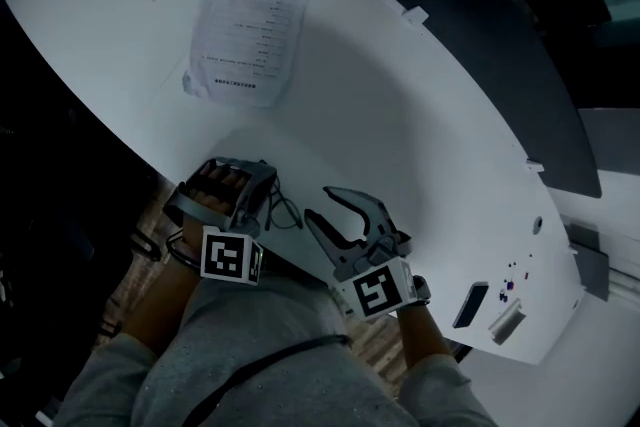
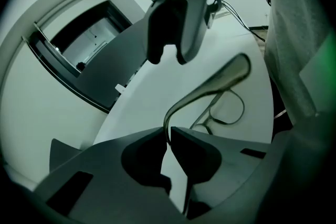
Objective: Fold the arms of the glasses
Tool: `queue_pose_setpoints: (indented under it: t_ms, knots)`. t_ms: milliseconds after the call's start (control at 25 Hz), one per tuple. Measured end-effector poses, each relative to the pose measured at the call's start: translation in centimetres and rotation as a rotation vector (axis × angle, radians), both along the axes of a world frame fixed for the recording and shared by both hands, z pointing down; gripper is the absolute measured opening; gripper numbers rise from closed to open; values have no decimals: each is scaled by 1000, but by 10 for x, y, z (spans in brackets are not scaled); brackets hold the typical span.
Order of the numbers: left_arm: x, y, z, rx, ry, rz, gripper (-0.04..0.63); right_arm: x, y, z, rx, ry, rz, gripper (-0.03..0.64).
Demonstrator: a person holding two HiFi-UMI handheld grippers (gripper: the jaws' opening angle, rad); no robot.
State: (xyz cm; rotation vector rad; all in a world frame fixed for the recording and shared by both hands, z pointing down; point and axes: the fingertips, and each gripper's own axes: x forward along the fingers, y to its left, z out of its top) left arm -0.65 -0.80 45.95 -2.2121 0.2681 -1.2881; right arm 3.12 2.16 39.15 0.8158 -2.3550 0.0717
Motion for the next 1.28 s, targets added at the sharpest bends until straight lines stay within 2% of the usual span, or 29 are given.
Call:
queue_pose_setpoints:
  t_ms: [80,160,280,400,480,560,640,720,880,1000,1120,1280]
  knots:
    - [-1,0,0,13,-23,5,35,-16,-3,-23,-75,-182,37,186]
    - [-1,1,1,29,-45,6,35,-35,-4,-36,-133,-298,57,184]
    - [-2,2,0,41,-56,-7,35,-55,-5,-29,-220,-350,120,176]
    - [-3,4,1,43,-63,-14,35,-61,-6,-14,-371,-419,244,163]
    - [-5,7,2,41,-60,-16,35,-59,-4,-4,-445,-425,280,128]
    - [-7,9,4,33,-54,-21,34,-57,1,6,-493,-391,276,127]
    - [-9,10,5,23,-49,-28,34,-52,6,16,-500,-312,266,109]
    - [-11,12,7,5,-37,-34,34,-47,8,24,-463,-218,256,60]
    - [-13,17,10,-7,-24,-30,34,-47,11,36,-432,-123,223,58]
    - [-13,19,10,-1,-17,-11,34,-46,10,41,-346,-18,171,43]
    - [-14,21,7,-13,24,10,36,-41,6,43,-269,62,155,32]
    - [-18,22,0,-95,104,13,150,-36,6,48,-237,114,143,31]
